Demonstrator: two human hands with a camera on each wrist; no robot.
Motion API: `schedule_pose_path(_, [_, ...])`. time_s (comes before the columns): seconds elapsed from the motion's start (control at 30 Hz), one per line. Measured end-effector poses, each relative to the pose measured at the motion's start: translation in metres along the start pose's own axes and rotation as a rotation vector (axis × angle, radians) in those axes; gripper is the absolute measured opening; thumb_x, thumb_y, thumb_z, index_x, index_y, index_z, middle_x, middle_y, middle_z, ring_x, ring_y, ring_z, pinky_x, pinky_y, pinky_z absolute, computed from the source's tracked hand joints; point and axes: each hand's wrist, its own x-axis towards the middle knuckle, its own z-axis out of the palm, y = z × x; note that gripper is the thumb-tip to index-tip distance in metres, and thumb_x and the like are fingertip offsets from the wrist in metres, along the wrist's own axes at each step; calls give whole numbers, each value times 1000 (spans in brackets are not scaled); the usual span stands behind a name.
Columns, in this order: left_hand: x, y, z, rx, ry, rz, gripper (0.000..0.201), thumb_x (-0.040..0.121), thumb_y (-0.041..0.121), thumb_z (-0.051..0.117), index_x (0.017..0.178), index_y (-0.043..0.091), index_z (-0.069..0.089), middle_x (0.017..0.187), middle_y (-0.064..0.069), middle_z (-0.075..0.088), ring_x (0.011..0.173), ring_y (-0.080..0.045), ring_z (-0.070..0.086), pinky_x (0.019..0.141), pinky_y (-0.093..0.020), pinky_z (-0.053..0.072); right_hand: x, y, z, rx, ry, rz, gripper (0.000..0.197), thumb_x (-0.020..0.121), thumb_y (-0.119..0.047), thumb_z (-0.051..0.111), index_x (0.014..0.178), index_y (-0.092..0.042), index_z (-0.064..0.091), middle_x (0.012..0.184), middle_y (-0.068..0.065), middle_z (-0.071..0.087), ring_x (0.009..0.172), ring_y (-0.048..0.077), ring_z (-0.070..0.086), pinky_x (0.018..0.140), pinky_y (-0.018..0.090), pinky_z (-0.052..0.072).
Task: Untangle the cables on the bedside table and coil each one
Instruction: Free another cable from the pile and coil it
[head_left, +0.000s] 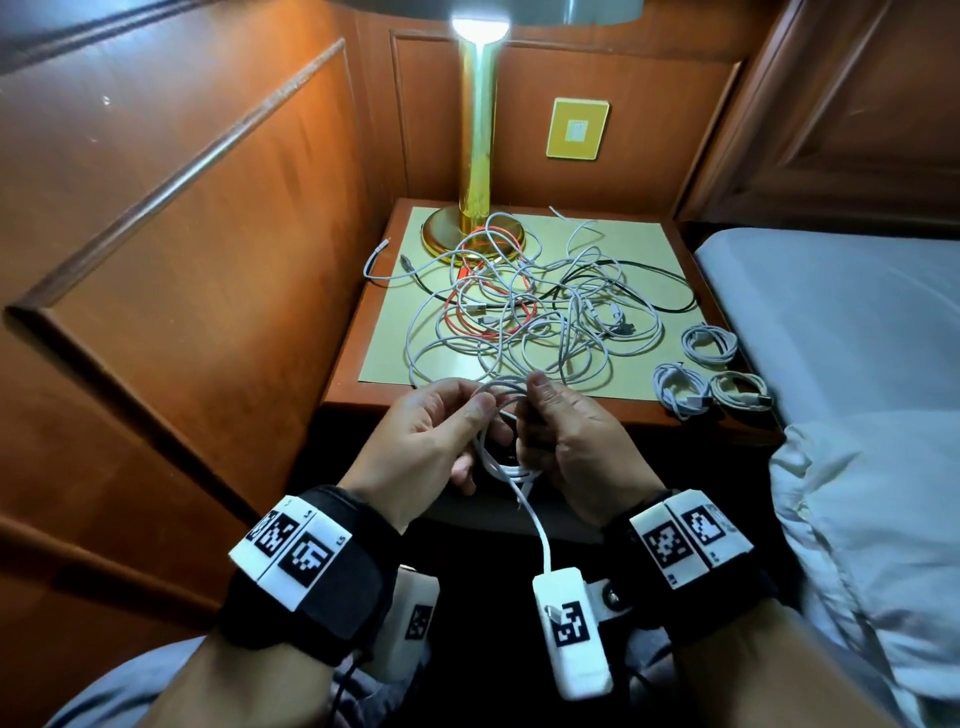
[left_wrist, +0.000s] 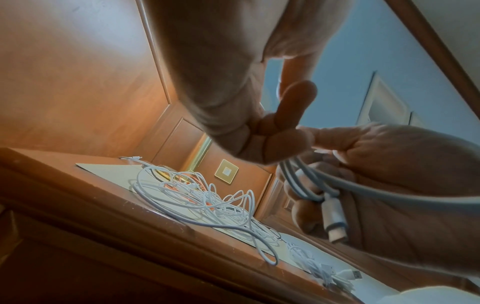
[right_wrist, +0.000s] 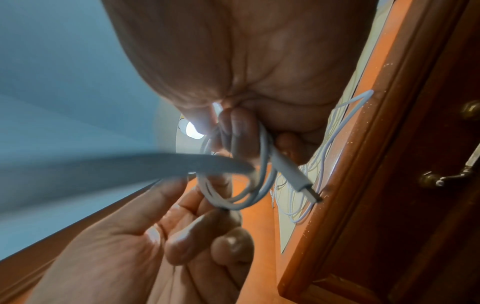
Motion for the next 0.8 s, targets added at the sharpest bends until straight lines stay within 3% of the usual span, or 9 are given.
schedule_pose_path(0.13, [-2, 1, 2, -69, 42, -48, 30, 104, 19, 45, 99, -6, 62, 62, -4, 53, 52, -15, 44, 44, -24, 40, 0, 2, 3, 51, 18, -19, 26, 97, -34, 56, 92, -8, 53, 62, 2, 37, 54, 13, 31, 50, 22, 27])
schedule_pose_path(0.2, [0, 1, 2, -113, 111, -52, 29, 105, 18, 43, 94, -1, 61, 58, -1, 50, 51, -16, 43, 44, -26, 39, 0, 0, 1, 53, 23, -48, 20, 98, -27, 57, 101, -8, 51, 67, 6, 43, 55, 13, 43, 53, 23, 39])
schedule_pose_path(0.27, [1, 2, 1, -174, 176, -71, 30, 107, 17, 41, 89, 2, 60, 58, 0, 47, 51, -16, 42, 46, -27, 40, -2, -3, -1, -17, 28, -79, 11, 100, -14, 52, 112, -14, 52, 78, 9, 57, 64, 17, 61, 62, 32, 53])
schedule_pose_path(0.37, [3, 5, -1, -275, 240, -114, 31, 108, 18, 38, 91, 3, 60, 60, -1, 44, 46, -11, 41, 46, -26, 46, -5, -6, -4, -124, 11, -144, 24, 99, -2, 52, 115, -19, 52, 103, 16, 64, 88, 24, 73, 77, 44, 58])
schedule_pose_path(0.47, [4, 7, -1, -332, 242, -142, 32, 108, 20, 37, 93, 2, 59, 60, 0, 45, 41, -8, 33, 48, -26, 51, -5, -7, -5, -190, 12, -205, 22, 97, -1, 56, 112, -17, 54, 111, 14, 59, 97, 26, 73, 81, 39, 60])
schedule_pose_path(0.63, [4, 9, 3, -391, 228, -175, 35, 108, 24, 37, 82, 8, 53, 61, -3, 43, 43, -12, 28, 51, -30, 51, -4, -4, -9, -334, 25, -296, 26, 95, -2, 61, 111, -20, 54, 113, 11, 60, 90, 24, 75, 79, 33, 59])
schedule_pose_path(0.73, [3, 8, 4, -388, 212, -209, 38, 108, 32, 36, 80, 10, 48, 61, -2, 44, 43, -12, 27, 51, -31, 53, -6, -1, -9, -419, 61, -399, 22, 92, -1, 65, 103, -18, 56, 103, -1, 62, 83, 11, 74, 72, 24, 56])
schedule_pose_path(0.8, [3, 8, 5, -400, 208, -223, 39, 108, 36, 36, 78, 12, 45, 60, 0, 42, 42, -11, 26, 50, -31, 52, -7, -1, -9, -447, 75, -452, 15, 92, -1, 66, 99, -12, 59, 98, -2, 64, 81, 3, 71, 73, 20, 54])
